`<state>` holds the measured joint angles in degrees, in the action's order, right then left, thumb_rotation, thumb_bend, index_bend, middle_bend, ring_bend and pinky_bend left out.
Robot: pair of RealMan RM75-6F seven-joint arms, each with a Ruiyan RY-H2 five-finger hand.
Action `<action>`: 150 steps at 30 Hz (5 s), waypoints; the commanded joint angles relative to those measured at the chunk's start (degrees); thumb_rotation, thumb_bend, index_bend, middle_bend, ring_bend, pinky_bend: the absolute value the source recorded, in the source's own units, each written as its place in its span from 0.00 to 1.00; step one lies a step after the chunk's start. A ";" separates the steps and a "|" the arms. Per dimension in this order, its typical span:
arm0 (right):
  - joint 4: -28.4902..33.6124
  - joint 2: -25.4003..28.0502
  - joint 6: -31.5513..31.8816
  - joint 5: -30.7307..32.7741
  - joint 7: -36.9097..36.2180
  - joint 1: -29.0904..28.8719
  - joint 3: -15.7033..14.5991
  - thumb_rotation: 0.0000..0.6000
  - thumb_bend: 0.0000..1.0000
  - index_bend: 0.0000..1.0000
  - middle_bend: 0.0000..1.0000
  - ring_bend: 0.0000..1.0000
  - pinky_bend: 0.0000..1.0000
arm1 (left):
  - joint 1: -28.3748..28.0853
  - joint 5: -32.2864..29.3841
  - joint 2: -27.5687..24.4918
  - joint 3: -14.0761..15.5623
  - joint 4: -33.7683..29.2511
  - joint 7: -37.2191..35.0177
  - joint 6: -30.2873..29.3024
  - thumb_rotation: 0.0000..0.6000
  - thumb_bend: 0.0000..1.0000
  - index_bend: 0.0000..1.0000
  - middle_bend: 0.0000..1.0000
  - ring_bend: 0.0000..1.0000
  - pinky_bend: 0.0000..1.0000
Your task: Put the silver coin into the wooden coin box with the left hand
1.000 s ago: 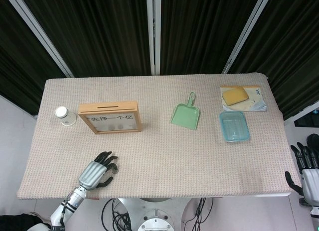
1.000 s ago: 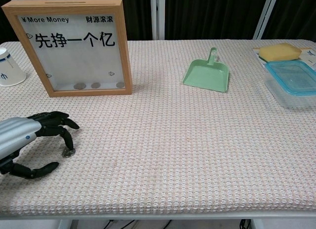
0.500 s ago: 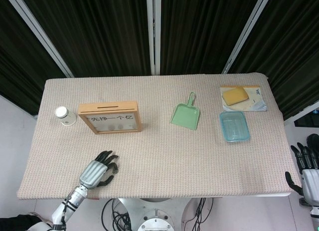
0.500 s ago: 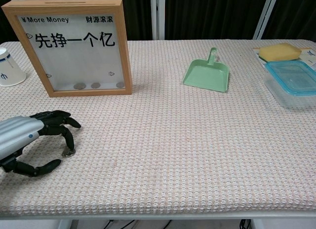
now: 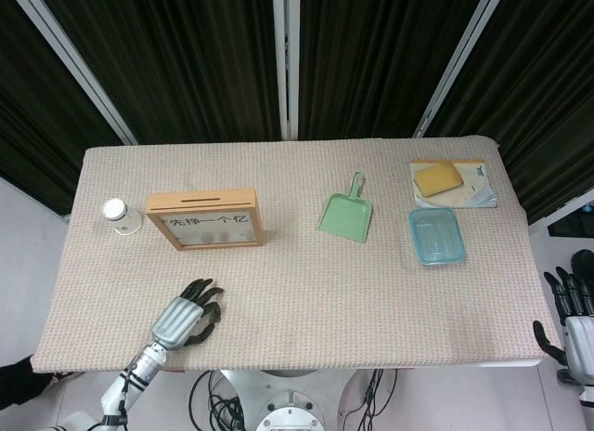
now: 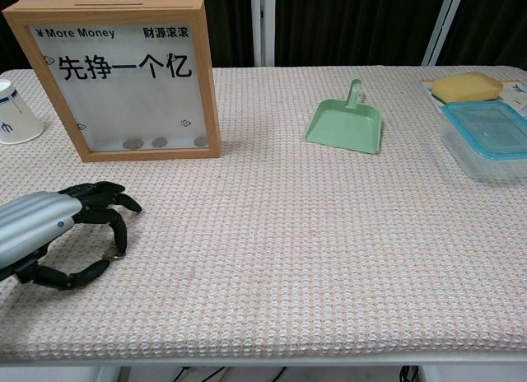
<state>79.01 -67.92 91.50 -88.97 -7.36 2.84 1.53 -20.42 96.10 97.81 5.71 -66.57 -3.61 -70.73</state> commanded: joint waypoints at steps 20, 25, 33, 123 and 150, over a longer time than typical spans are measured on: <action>-0.08 0.18 -0.20 0.29 -0.25 -0.01 0.21 1.00 0.34 0.00 0.00 0.00 0.00 | -0.77 0.05 2.04 -1.02 3.16 -2.50 -2.65 1.00 0.33 0.54 0.19 0.03 0.09; 0.01 0.28 -0.31 0.38 -0.19 -0.02 0.23 1.00 0.34 0.00 0.00 0.00 0.00 | -0.91 -0.10 2.19 -1.08 3.47 -2.78 -2.80 1.00 0.37 0.56 0.19 0.03 0.09; -0.10 0.18 -0.63 0.58 -0.26 -0.07 0.23 1.00 0.34 0.00 0.00 0.00 0.00 | -1.18 -0.50 1.92 -0.98 3.13 -2.71 -2.30 1.00 0.39 0.57 0.20 0.03 0.09; 0.15 -0.01 -3.13 1.66 0.08 -1.54 0.57 1.00 0.34 0.00 0.00 0.00 0.00 | -24.88 -56.59 -28.39 -26.94 -33.48 6.80 13.14 1.00 0.45 0.63 0.24 0.05 0.07; -0.52 -0.25 -3.64 2.12 -0.26 -1.60 0.57 1.00 0.34 0.00 0.00 0.00 0.00 | -24.82 -58.88 -29.52 -26.58 -34.51 7.22 15.11 1.00 0.45 0.51 0.24 0.05 0.07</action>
<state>78.50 -68.17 87.86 -86.85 -7.61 1.24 2.10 -45.27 37.20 68.32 -20.90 -101.08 3.64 -55.65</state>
